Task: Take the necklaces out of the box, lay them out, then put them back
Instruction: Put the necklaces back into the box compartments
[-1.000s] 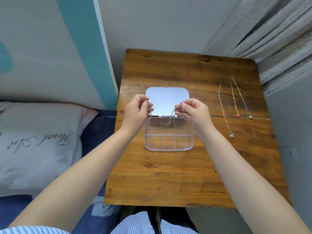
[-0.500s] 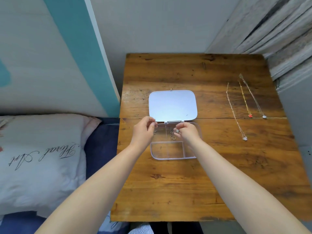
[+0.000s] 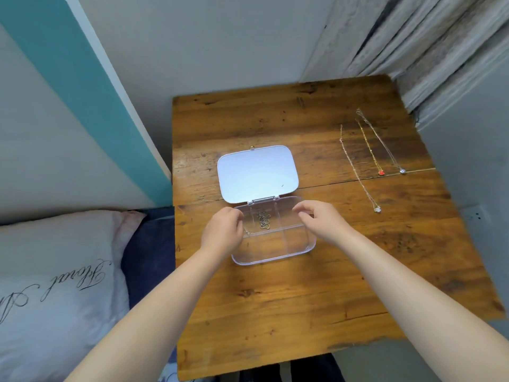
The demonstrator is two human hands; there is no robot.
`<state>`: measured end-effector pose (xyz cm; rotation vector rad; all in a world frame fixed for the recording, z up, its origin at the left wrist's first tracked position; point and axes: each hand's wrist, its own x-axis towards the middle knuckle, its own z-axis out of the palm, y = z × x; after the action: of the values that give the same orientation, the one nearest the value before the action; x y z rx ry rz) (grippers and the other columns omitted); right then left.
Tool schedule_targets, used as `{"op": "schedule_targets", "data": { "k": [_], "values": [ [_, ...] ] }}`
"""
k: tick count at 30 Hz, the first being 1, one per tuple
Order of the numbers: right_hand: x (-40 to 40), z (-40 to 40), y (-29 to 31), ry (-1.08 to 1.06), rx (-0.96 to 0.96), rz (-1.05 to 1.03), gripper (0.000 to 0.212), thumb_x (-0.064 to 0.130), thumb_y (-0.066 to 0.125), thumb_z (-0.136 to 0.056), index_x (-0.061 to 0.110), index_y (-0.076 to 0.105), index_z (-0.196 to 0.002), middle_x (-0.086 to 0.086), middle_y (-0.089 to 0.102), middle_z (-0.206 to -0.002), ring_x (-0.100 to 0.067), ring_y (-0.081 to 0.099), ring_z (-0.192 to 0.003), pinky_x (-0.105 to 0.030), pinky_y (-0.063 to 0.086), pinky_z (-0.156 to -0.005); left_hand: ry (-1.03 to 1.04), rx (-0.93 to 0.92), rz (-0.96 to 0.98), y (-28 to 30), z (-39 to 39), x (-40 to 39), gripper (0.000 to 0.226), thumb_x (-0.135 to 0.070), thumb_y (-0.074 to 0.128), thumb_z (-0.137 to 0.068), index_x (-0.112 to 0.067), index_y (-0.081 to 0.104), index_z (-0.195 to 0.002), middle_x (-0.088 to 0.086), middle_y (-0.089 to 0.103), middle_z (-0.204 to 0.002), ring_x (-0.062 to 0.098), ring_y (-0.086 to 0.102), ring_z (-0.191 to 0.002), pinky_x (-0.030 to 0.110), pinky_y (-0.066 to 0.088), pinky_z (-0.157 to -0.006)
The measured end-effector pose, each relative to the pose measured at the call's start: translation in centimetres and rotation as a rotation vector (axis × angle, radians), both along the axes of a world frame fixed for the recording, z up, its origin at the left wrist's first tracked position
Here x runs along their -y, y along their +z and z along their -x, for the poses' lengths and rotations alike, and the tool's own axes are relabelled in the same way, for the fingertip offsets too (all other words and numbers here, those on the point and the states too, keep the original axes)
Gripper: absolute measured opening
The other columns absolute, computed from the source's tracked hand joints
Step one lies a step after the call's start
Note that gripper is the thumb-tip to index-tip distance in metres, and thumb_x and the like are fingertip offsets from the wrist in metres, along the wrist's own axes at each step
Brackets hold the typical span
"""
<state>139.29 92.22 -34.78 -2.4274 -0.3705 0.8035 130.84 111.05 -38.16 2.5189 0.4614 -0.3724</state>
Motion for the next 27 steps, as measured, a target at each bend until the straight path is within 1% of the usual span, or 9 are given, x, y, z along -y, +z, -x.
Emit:
{"op": "schedule_targets", "data": {
  "k": [4,7,10,12,16,19,21,24,27],
  "values": [
    [4.9,-2.3,1.9,-0.095,0.045,0.038,0.028,0.007,0.042,-0.093,0.005,0.061,-0.113,-0.011,0.062,-0.125,-0.024,0.052,-0.118,-0.03,0.039,-0.099,-0.078,0.046,-0.023,1.4,-2.1,2.2,0.025,-0.013,0.045,-0.094,-0.008,0.063,-0.11,0.009,0.062,-0.118,0.027,0.055,-0.111,0.035,0.047,-0.085],
    [9.0,-4.1,2.8,-0.228,0.065,0.046,0.027,0.006,0.041,-0.093,0.003,0.063,-0.109,-0.014,0.063,-0.122,-0.026,0.053,-0.117,-0.033,0.04,-0.099,-0.16,0.093,-0.003,3.0,-4.9,5.8,0.022,-0.011,0.044,-0.093,-0.002,0.062,-0.103,0.015,0.061,-0.111,0.031,0.054,-0.106,0.037,0.047,-0.081],
    [13.0,-5.7,3.1,-0.363,0.063,0.066,0.027,0.007,0.042,-0.093,0.003,0.064,-0.108,-0.016,0.064,-0.12,-0.028,0.054,-0.115,-0.035,0.042,-0.098,-0.21,0.084,0.015,3.9,-7.6,10.3,0.025,-0.01,0.046,-0.091,-0.004,0.058,-0.112,0.014,0.057,-0.119,0.032,0.051,-0.113,0.036,0.047,-0.087],
    [15.5,-7.0,2.9,-0.386,0.069,0.104,0.026,0.008,0.043,-0.093,0.004,0.063,-0.108,-0.016,0.063,-0.122,-0.028,0.053,-0.116,-0.036,0.042,-0.099,-0.25,0.054,0.001,3.9,-9.3,13.4,0.029,-0.013,0.047,-0.092,-0.008,0.055,-0.119,0.012,0.054,-0.124,0.03,0.049,-0.117,0.038,0.047,-0.092],
    [19.5,-10.7,1.7,-0.331,0.122,0.174,0.026,0.011,0.048,-0.092,0.005,0.061,-0.114,-0.014,0.06,-0.127,-0.028,0.052,-0.119,-0.036,0.041,-0.101,-0.302,-0.058,-0.04,2.7,-12.3,19.5,0.036,-0.022,0.054,-0.092,-0.014,0.049,-0.127,0.011,0.051,-0.128,0.031,0.049,-0.117,0.04,0.049,-0.088],
    [21.6,-14.1,-0.4,-0.207,0.171,0.223,0.03,0.013,0.051,-0.09,0.005,0.059,-0.119,-0.015,0.058,-0.129,-0.03,0.051,-0.12,-0.036,0.041,-0.102,-0.356,-0.191,-0.083,1.2,-14.1,23.2,0.048,-0.024,0.058,-0.089,-0.019,0.043,-0.135,0.011,0.049,-0.128,0.032,0.051,-0.116,0.04,0.051,-0.087],
    [22.5,-15.9,-2.0,-0.108,0.189,0.259,0.034,0.014,0.053,-0.09,0.006,0.056,-0.123,-0.016,0.056,-0.13,-0.032,0.051,-0.119,-0.036,0.042,-0.1,-0.36,-0.253,-0.118,0.1,-15.0,25.0,0.049,-0.021,0.057,-0.09,-0.021,0.042,-0.136,0.012,0.049,-0.127,0.033,0.051,-0.115,0.041,0.051,-0.087],
    [23.2,-17.8,-4.1,0.012,0.222,0.258,0.04,0.015,0.054,-0.09,0.009,0.05,-0.129,-0.016,0.051,-0.132,-0.033,0.05,-0.119,-0.039,0.043,-0.099,-0.331,-0.278,-0.131,-1.5,-15.5,27.1,0.046,-0.021,0.057,-0.09,-0.02,0.044,-0.134,0.013,0.045,-0.126,0.032,0.047,-0.116,0.042,0.051,-0.087],
    [23.5,-19.3,-5.9,0.073,0.251,0.219,0.042,0.014,0.053,-0.09,0.012,0.047,-0.131,-0.015,0.051,-0.126,-0.031,0.048,-0.116,-0.042,0.046,-0.096,-0.206,-0.246,-0.052,-2.7,-15.2,28.6,0.042,-0.023,0.061,-0.088,-0.013,0.048,-0.126,0.013,0.044,-0.124,0.033,0.049,-0.112,0.04,0.051,-0.085]
  ]
}}
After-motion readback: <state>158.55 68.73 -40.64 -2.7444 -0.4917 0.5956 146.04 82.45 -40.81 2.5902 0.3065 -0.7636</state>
